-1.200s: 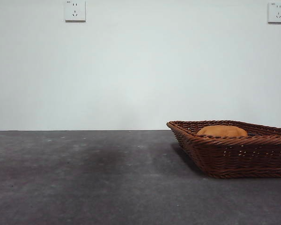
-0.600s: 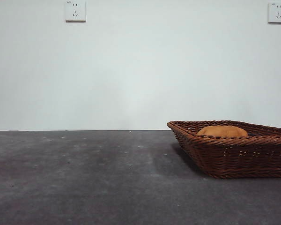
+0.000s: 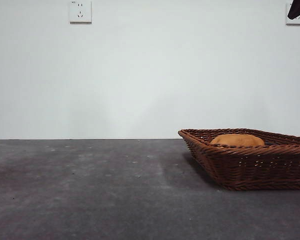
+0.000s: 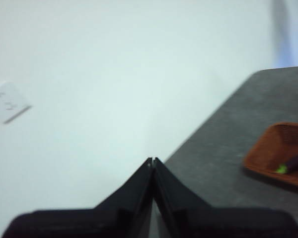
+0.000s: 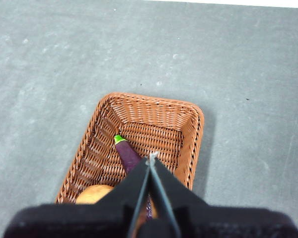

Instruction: Help me put the vegetables on the table into the basket

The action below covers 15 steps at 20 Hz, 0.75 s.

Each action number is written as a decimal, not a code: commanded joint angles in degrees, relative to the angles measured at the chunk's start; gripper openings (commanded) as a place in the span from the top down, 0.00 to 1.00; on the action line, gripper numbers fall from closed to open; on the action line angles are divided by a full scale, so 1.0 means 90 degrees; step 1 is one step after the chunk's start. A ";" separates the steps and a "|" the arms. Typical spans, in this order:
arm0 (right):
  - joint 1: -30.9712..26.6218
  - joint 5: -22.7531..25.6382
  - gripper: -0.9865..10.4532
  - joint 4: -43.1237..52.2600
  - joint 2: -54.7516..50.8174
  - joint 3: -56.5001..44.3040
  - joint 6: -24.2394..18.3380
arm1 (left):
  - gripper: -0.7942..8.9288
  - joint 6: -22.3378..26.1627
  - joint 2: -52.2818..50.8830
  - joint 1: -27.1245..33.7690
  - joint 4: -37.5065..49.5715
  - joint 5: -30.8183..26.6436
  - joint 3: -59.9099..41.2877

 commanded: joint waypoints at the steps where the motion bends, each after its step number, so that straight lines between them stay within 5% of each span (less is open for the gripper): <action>1: 0.0000 0.0027 0.91 0.0041 0.0032 -0.0012 -0.0007 | 0.92 -0.0389 -0.0661 0.0335 0.0974 0.0017 -0.1596; 8: 0.0000 0.0027 0.91 0.0041 0.0032 -0.0012 -0.0007 | 0.92 -0.1387 -0.2628 0.0612 0.2280 -0.0423 -0.5306; 15: 0.0000 0.0027 0.91 0.0041 0.0032 -0.0012 -0.0007 | 0.92 -0.2446 -0.4044 0.0590 0.2492 -0.0877 -0.7108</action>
